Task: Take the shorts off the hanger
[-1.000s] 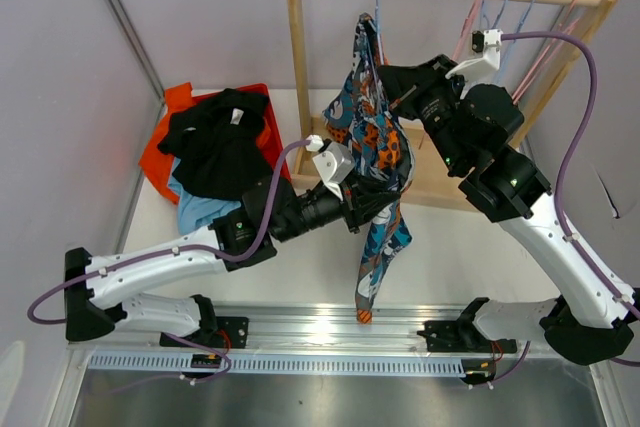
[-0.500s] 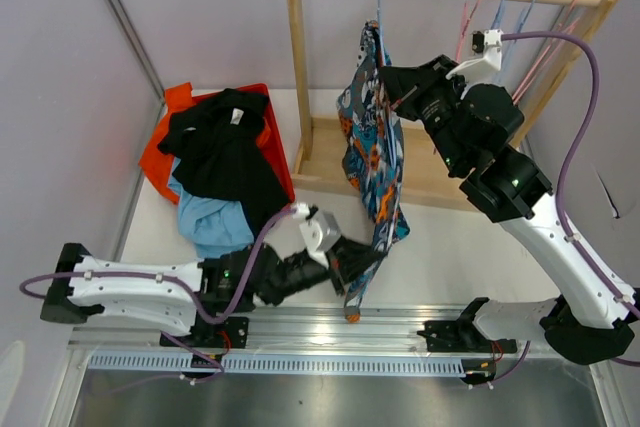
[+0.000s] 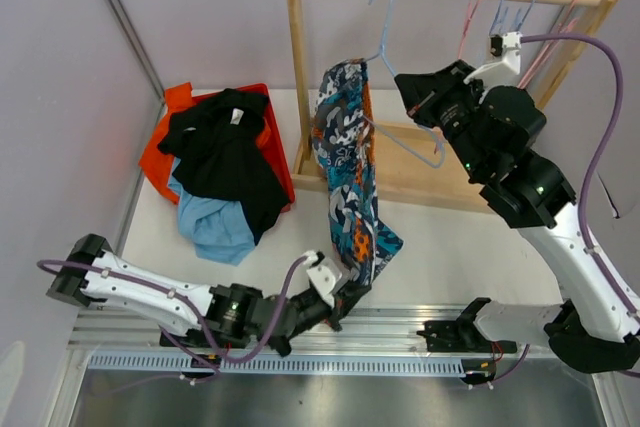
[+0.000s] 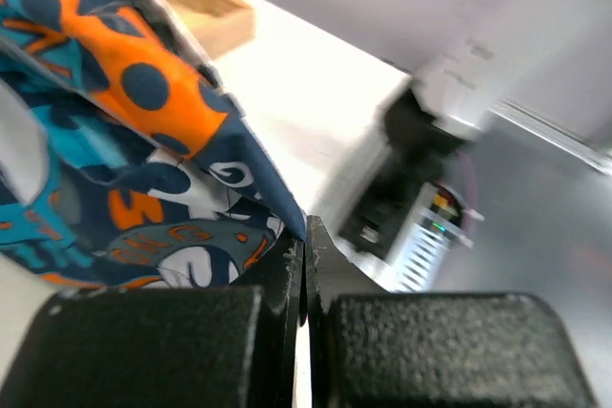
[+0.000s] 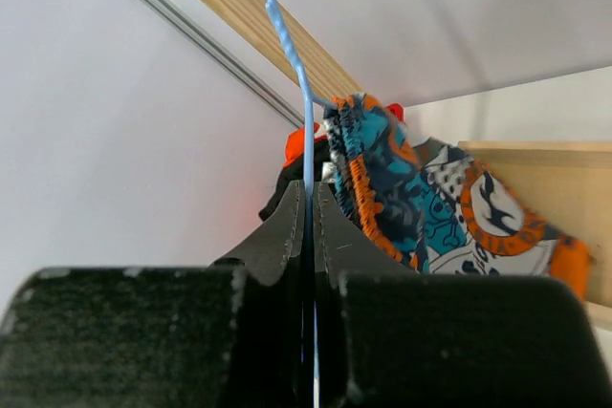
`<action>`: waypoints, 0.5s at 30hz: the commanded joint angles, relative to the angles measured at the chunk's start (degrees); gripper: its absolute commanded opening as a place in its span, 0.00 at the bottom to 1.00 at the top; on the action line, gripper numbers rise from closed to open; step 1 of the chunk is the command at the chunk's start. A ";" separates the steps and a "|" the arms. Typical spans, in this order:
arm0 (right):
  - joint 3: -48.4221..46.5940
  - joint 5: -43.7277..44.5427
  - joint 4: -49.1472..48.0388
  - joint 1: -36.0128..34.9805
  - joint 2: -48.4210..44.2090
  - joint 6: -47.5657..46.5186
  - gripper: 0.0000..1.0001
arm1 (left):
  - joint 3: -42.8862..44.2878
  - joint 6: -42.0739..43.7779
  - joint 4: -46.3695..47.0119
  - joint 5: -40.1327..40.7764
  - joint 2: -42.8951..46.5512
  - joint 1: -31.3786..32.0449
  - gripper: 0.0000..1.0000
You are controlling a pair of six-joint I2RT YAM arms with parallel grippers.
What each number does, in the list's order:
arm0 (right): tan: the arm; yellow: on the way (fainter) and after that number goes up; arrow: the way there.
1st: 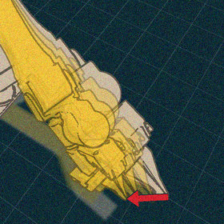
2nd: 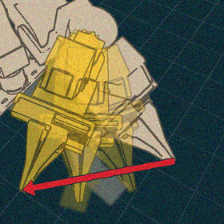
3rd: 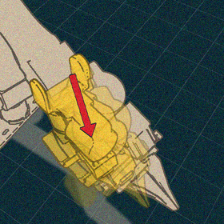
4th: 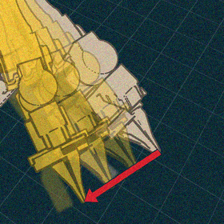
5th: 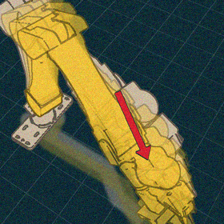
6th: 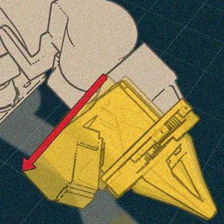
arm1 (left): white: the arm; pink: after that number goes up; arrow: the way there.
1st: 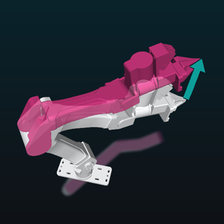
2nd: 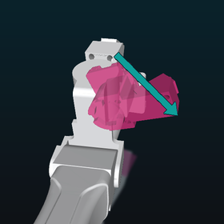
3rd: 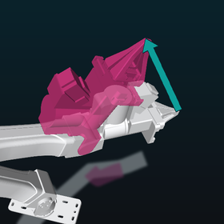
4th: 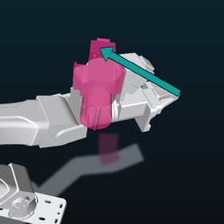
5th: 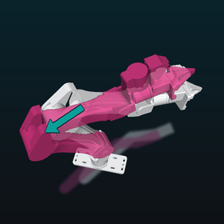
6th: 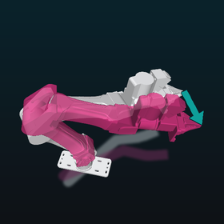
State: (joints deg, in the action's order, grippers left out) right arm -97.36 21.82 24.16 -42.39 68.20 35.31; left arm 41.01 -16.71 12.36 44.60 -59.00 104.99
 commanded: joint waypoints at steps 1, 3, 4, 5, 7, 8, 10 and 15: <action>-1.00 2.53 -4.31 0.73 -5.35 2.83 0.00 | 4.77 2.73 -1.55 -2.93 -0.50 -8.11 0.00; 0.67 2.61 -2.38 0.29 -7.02 4.24 0.00 | 7.41 4.92 -2.42 -6.35 -0.32 -17.21 0.00; 1.20 2.61 -1.84 0.20 -8.86 4.50 0.00 | 8.28 5.45 -3.04 -8.63 -0.58 -20.23 0.00; 1.64 2.78 -1.32 -0.23 -9.49 5.20 0.00 | 12.38 5.63 -5.57 -10.22 -1.81 -27.22 0.00; 2.18 3.31 0.18 -0.32 -11.33 5.47 0.00 | 15.92 5.72 -8.83 -15.24 -3.92 -34.38 0.00; 2.18 3.49 0.62 -0.41 -11.69 5.38 0.00 | 21.42 5.64 -11.63 -16.72 -6.45 -40.68 0.00; 2.00 4.19 1.06 -0.50 -12.65 5.12 0.00 | 24.71 5.55 -14.89 -19.45 -9.01 -45.91 0.00; -1.51 7.88 0.54 -0.41 -11.08 -0.32 0.00 | 30.18 6.26 -20.17 -18.49 -5.53 -49.62 0.00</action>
State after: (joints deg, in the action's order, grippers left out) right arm -96.42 26.30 26.13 -42.57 55.07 38.02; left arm 68.49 -11.66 -3.44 29.21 -69.45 54.81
